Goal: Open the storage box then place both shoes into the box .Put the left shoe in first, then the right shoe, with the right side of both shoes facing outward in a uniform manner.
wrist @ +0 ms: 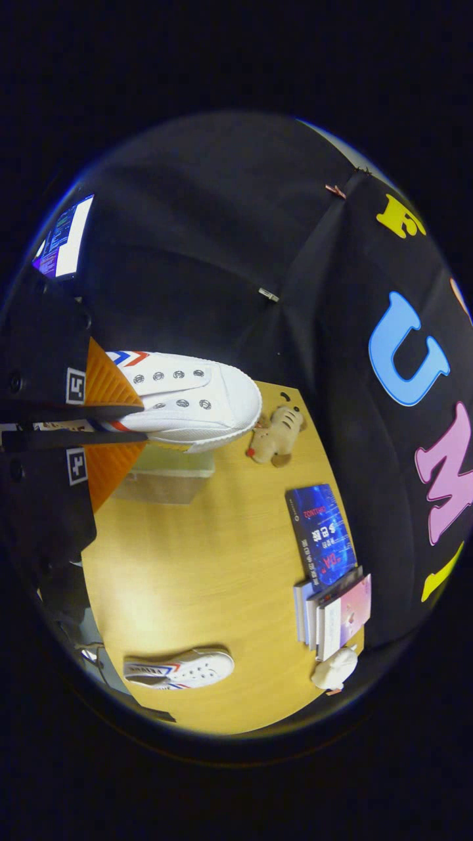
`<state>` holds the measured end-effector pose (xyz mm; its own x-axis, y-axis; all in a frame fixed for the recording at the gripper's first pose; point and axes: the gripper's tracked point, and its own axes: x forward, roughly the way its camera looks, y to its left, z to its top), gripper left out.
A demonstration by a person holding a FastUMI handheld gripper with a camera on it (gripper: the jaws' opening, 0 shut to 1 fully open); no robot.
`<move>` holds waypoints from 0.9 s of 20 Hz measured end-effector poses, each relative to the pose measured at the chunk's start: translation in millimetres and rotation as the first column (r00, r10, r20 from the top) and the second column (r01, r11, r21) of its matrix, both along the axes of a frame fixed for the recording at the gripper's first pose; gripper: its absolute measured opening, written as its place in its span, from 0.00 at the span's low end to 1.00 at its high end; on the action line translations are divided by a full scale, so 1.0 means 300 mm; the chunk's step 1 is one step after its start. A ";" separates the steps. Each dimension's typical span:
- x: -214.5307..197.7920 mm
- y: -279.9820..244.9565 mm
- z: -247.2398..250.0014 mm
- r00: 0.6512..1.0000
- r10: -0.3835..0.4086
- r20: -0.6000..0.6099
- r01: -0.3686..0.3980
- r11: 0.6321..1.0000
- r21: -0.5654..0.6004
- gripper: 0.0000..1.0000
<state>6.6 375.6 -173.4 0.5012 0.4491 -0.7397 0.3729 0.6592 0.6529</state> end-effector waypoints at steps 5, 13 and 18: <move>-0.014 0.225 -0.163 0.991 0.018 -0.129 -0.016 1.000 0.015 0.09; 0.061 0.383 -0.455 0.969 0.013 -0.247 -0.029 0.998 -0.062 0.09; 0.024 0.491 -0.516 0.953 0.094 -0.288 -0.085 0.995 0.046 0.40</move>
<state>13.8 522.9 -328.3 0.2247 0.5089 -0.8309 0.4894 0.6785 0.5479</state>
